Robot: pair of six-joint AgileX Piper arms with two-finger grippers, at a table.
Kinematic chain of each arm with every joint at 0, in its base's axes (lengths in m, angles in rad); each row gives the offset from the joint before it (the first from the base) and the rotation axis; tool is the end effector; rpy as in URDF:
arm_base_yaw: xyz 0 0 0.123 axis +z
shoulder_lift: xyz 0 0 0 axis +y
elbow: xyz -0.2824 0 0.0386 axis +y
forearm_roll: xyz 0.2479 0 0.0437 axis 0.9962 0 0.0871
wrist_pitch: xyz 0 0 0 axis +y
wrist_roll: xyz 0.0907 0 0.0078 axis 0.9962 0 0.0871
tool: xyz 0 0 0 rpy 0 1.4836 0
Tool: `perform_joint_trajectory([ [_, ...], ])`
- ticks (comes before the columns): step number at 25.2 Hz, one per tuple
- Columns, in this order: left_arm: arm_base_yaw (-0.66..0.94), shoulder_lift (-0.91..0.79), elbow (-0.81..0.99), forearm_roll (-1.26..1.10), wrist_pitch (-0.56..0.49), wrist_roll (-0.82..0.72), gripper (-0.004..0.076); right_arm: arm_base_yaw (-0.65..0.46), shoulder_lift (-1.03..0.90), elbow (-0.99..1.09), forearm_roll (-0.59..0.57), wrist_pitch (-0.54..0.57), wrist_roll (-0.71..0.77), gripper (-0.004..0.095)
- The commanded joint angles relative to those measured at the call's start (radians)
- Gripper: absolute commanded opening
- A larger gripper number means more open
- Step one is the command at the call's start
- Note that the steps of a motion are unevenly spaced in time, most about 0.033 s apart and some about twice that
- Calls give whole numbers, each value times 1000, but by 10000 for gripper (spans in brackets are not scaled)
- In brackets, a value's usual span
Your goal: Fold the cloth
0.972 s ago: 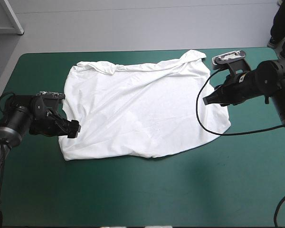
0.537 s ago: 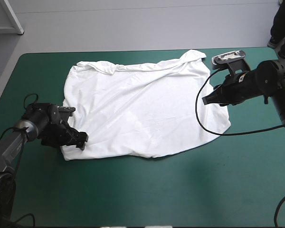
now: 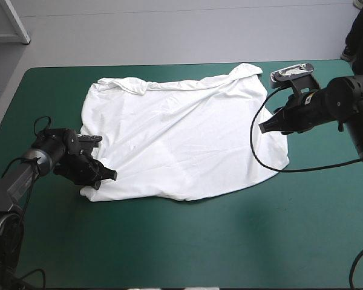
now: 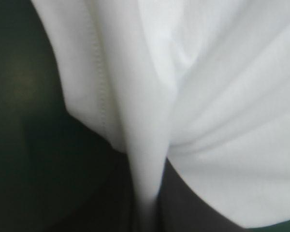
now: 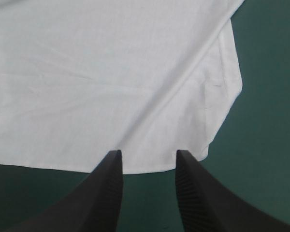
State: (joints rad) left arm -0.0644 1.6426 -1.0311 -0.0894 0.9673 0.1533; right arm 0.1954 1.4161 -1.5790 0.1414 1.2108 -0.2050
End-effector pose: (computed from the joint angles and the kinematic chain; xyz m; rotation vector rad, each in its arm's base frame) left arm 0.2930 -0.0256 0.2049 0.2593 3.0462 -0.1101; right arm 0.2763 0.0669 0.4174 -0.4922 2.4773 0.1834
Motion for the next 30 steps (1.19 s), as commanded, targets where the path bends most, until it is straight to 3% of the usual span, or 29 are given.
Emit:
perform_joint_trajectory([
  [1, -1, -20, 4, 185, 71, -57, 19, -4, -38, -21, -12, -31, -5, 350],
  [5, 23, -114, 4, 413, 71, -219, 20, -4, -38, -21, -12, -31, -2, 350],
  [10, 241, -130, 4, 218, -1, -77, 19, -4, -38, -21, -12, -33, -2, 350],
  [13, 403, -115, -9, 143, -105, -40, 19, -4, -38, -21, -3, -33, -2, 350],
  [16, 494, -26, -119, 89, -94, 2, 19, -4, -38, -21, 16, -31, -2, 350],
  [25, 511, 216, -508, 137, -104, -5, 19, -4, -38, -21, 20, -31, -2, 350],
  [30, 511, 359, -709, 192, -29, -5, 19, -4, -38, -21, 18, -31, -2, 350],
])
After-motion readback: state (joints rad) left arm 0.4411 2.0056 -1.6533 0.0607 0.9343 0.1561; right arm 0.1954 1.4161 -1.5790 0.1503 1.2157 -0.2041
